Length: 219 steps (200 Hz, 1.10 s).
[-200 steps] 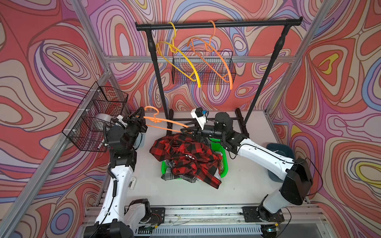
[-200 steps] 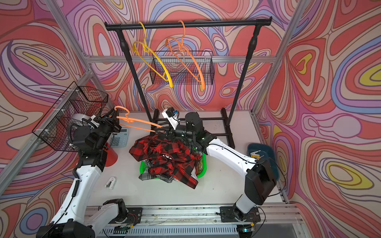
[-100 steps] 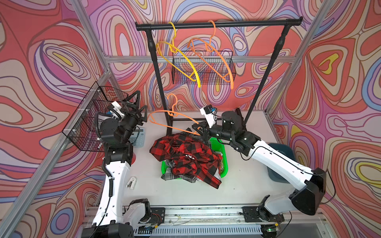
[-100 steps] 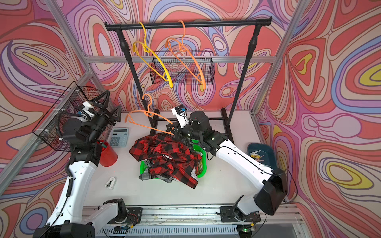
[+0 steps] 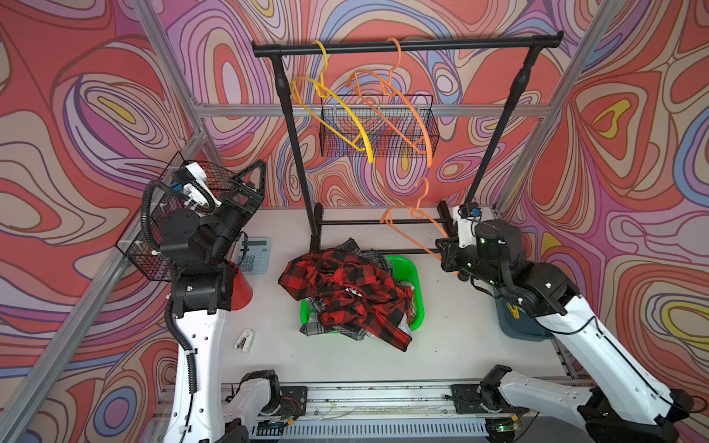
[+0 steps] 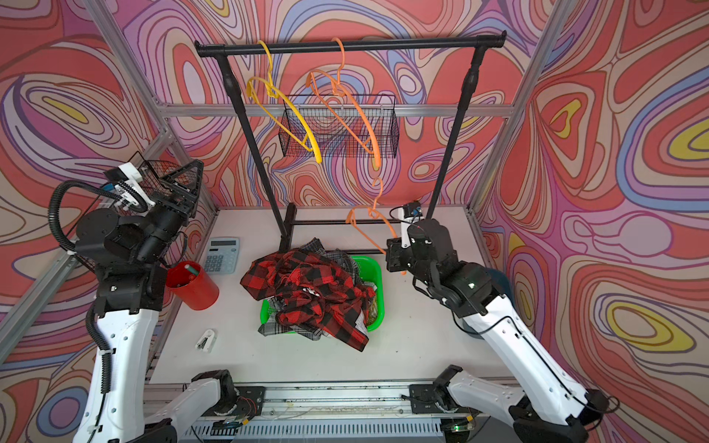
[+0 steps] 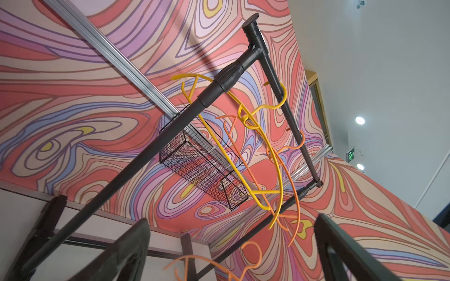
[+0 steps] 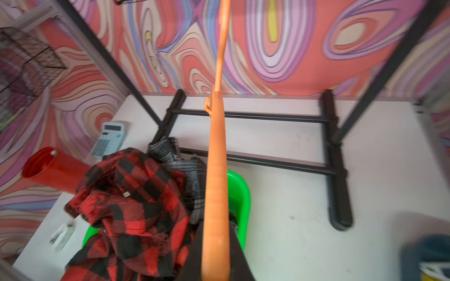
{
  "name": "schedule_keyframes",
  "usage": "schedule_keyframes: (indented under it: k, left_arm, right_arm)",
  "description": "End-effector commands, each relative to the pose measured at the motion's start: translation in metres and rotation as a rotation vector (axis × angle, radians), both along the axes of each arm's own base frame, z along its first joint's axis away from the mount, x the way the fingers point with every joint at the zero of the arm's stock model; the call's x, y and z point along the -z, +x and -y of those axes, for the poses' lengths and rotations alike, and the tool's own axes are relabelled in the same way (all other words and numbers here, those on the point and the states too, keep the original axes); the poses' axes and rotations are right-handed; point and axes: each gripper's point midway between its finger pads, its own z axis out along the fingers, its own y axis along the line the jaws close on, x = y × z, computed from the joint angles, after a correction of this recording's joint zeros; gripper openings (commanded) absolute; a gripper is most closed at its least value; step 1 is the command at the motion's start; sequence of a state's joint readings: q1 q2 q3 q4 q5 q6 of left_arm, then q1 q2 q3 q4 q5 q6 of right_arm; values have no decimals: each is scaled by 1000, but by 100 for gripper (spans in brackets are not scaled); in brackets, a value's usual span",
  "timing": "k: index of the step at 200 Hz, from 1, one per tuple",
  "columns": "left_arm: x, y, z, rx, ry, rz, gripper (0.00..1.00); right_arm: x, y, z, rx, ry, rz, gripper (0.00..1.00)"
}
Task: Remove the clothespins securing long-sleeve shirts to the hanger
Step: Place the hanger on the clothesline.
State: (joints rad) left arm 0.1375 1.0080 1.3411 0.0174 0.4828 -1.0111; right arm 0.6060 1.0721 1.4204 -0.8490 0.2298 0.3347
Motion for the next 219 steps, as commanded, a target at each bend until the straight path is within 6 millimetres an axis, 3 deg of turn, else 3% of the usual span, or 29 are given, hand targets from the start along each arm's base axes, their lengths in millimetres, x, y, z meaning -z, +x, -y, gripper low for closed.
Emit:
schedule_keyframes:
  k: [1, 26, 71, 104, 143, 175, 219]
  left_arm:
    - [-5, -10, -6, -81, 125, 34, 100]
    - [-1, -9, -12, -125, 168, 32, 100]
    - [12, -5, -16, -154, 193, 15, 100]
    - [21, -3, -18, -164, 198, 5, 100]
    - [34, 0, -22, -185, 214, -33, 100]
    - [44, 4, -24, -189, 204, -54, 100]
    - [53, 6, -24, -184, 196, -75, 100]
  right_arm:
    - [-11, -14, 64, 243, -127, 10, 0]
    - [-38, -10, 80, 304, -161, 53, 0]
    - [-108, 27, 77, 274, -215, 182, 0]
    - [-148, 58, 80, 247, -219, 254, 0]
    - [-196, 75, 70, 190, -215, 393, 0]
    - [-222, 85, 71, 197, -223, 474, 0]
    - [-237, 103, 75, 236, -234, 545, 0]
